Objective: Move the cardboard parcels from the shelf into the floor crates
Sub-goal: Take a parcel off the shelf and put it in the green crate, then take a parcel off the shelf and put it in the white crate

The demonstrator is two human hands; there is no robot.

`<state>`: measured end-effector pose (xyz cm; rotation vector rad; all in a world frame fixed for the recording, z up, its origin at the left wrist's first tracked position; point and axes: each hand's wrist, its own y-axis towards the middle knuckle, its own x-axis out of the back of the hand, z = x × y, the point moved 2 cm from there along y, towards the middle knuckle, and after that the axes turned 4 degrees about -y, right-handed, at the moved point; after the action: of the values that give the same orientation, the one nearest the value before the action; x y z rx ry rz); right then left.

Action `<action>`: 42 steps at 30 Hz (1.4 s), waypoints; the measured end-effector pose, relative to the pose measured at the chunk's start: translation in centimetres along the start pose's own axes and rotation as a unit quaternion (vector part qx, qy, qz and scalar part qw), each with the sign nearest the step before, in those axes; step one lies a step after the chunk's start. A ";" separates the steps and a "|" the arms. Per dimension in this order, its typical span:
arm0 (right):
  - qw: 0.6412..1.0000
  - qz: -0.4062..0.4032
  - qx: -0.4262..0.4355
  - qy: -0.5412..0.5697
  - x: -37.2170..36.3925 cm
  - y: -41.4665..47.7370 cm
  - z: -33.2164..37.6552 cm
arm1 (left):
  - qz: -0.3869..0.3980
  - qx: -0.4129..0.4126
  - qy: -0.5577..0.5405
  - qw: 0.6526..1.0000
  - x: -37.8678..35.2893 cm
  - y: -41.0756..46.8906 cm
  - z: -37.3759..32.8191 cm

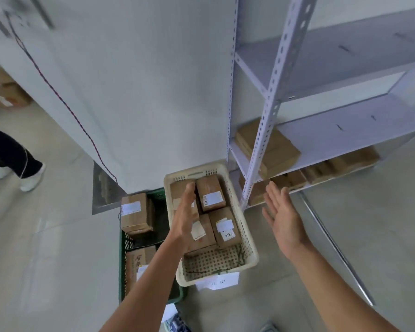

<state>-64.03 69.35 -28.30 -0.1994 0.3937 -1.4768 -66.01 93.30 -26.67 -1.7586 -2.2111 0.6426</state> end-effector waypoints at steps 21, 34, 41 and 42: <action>0.997 -0.070 0.015 0.013 24.1 -1.7 8.2 | 0.094 0.021 0.052 0.994 -24.8 -1.8 -1.3; 0.998 -0.041 -0.040 -0.031 30.9 12.6 13.9 | 0.051 0.073 0.008 0.996 -31.2 10.8 -0.5; 0.995 -0.004 -0.086 -0.056 33.1 19.8 13.6 | -0.002 0.081 0.014 0.997 -34.4 15.0 -0.8; 0.994 0.007 -0.093 -0.064 33.4 21.2 13.4 | -0.016 0.084 0.013 0.996 -34.8 15.7 -0.8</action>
<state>-37.87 36.82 -28.29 -0.4366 0.4286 -1.4046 -43.63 62.58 -30.69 -1.6368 -2.0959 0.7697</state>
